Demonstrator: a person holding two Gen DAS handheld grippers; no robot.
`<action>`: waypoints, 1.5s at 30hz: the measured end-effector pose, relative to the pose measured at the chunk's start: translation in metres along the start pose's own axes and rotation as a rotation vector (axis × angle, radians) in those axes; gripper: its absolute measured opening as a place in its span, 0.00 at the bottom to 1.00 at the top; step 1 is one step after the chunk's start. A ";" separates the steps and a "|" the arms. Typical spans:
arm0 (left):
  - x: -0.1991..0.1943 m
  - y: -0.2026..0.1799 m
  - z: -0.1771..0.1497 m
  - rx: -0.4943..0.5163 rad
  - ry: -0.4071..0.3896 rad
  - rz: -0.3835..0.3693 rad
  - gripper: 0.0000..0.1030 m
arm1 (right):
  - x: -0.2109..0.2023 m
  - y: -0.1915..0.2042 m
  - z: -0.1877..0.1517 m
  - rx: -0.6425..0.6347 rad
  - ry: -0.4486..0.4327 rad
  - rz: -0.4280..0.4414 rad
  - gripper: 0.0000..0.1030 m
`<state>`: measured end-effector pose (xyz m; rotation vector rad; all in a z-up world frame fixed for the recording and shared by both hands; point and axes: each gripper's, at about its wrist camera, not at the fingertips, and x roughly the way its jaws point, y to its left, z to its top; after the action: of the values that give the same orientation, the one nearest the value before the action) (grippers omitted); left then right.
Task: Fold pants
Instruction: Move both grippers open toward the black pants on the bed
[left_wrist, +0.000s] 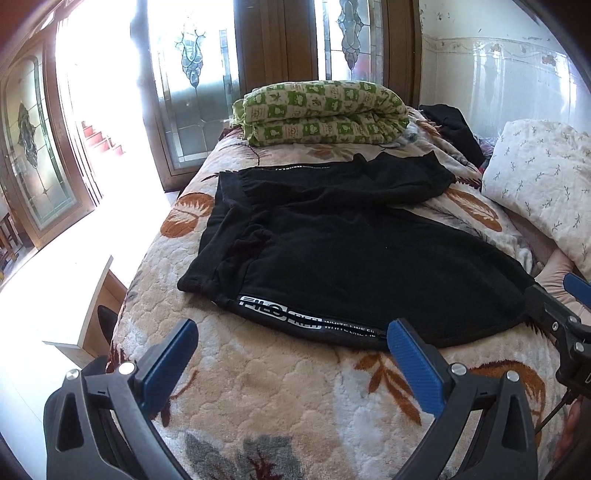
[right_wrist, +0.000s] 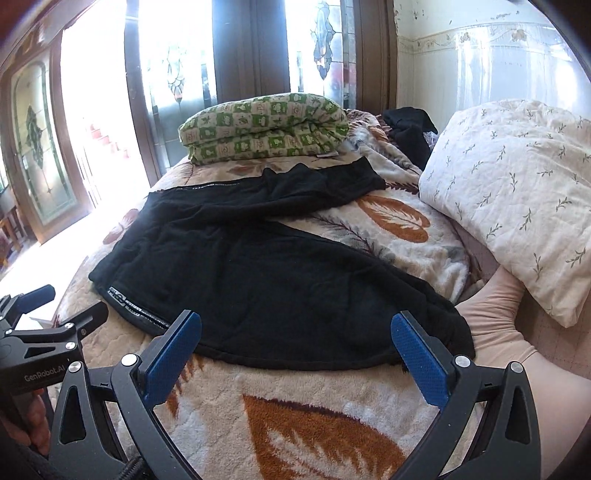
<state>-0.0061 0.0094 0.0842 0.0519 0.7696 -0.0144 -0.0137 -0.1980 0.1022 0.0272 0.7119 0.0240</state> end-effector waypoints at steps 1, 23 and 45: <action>0.000 -0.001 0.000 0.003 0.002 0.000 1.00 | 0.000 -0.001 0.000 0.003 0.001 0.001 1.00; 0.001 0.006 0.001 -0.013 0.001 0.006 1.00 | -0.002 0.002 0.002 -0.005 -0.006 -0.005 1.00; 0.004 0.007 0.001 -0.008 -0.002 0.003 1.00 | 0.001 0.002 -0.001 -0.032 -0.005 -0.015 1.00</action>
<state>-0.0026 0.0159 0.0819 0.0450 0.7675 -0.0084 -0.0136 -0.1956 0.1005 -0.0083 0.7070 0.0210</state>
